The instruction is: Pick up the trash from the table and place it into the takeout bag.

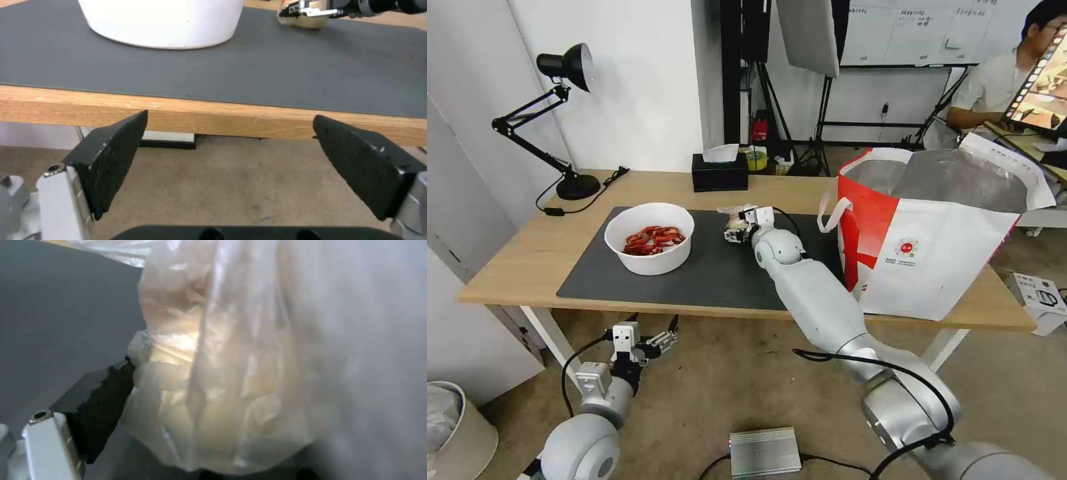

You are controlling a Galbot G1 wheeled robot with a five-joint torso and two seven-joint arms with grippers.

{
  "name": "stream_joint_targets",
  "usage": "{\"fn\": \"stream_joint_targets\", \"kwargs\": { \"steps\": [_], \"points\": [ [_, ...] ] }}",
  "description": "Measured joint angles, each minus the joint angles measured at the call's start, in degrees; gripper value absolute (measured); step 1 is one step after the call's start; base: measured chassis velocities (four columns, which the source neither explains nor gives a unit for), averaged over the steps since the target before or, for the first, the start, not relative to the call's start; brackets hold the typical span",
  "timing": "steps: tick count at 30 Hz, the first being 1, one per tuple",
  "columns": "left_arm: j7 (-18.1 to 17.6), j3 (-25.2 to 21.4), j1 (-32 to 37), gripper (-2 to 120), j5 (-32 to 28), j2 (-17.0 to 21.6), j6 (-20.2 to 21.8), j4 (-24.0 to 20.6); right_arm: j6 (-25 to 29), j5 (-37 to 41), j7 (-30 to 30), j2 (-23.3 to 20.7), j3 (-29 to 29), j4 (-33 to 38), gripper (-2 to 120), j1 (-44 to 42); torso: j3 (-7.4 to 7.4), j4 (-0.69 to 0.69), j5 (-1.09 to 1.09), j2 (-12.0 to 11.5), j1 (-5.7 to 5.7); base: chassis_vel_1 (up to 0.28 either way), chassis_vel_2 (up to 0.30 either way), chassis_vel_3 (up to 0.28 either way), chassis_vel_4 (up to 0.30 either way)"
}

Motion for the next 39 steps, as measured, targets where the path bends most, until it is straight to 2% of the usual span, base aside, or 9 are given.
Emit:
{"fn": "stream_joint_targets", "kwargs": {
  "steps": [8,15,16,18,19,26,29,35,39],
  "points": [
    [0.0,0.0,0.23,100,0.36,-0.54,-0.05,0.0,0.96,-0.52,-1.8,0.0,0.27,-0.87,98,0.02,0.0,0.0,0.0,0.0,0.0,0.0,0.0,0.0,0.0],
    [0.0,0.09,0.42,100,0.73,-0.92,-0.08,0.01,1.45,-0.57,-2.24,0.0,0.23,-0.88,73,0.02,0.0,0.0,0.0,0.0,0.0,0.0,0.0,0.0,0.0],
    [0.0,0.09,0.42,100,0.73,-0.92,-0.08,0.01,1.45,-0.57,-2.24,0.0,0.23,-0.88,73,0.02,0.0,0.0,0.0,0.0,0.0,0.0,0.0,0.0,0.0],
    [0.0,0.09,0.46,100,0.77,-0.93,-0.1,0.02,1.55,-0.63,-2.26,0.0,0.23,-0.88,61,0.01,0.0,0.0,-0.01,0.0,0.0,0.0,0.0,0.0,0.0],
    [0.0,0.09,0.46,100,0.77,-0.93,-0.1,0.02,1.55,-0.63,-2.26,0.0,0.23,-0.88,61,0.01,0.0,0.0,-0.01,0.0,0.0,0.0,0.0,0.0,0.0],
    [0.01,0.27,0.37,100,0.81,-1.04,-0.14,0.18,1.69,-0.9,-2.27,0.0,0.29,-0.83,36,-0.4,0.0,0.0,-0.01,0.0,0.0,0.0,0.0,0.0,0.0],
    [0.01,0.29,0.26,100,0.81,-0.93,-0.19,0.2,1.7,-0.96,-2.17,-0.02,0.36,-0.26,21,-0.68,0.0,0.0,-0.01,0.0,0.0,0.0,0.0,0.0,0.0],
    [0.01,0.15,0.16,100,0.57,-0.53,-0.23,0.21,1.31,-0.99,-0.85,-0.09,0.43,1.62,8,-0.92,0.0,0.0,-0.01,0.0,0.0,0.0,0.0,0.0,0.0],
    [0.01,0.05,0.14,100,0.38,-0.3,-0.26,0.15,0.53,-1.03,1.62,-0.52,0.29,4.01,7,-1.66,0.0,0.0,-0.01,0.0,0.0,0.0,0.0,0.0,0.0]
  ]
}}
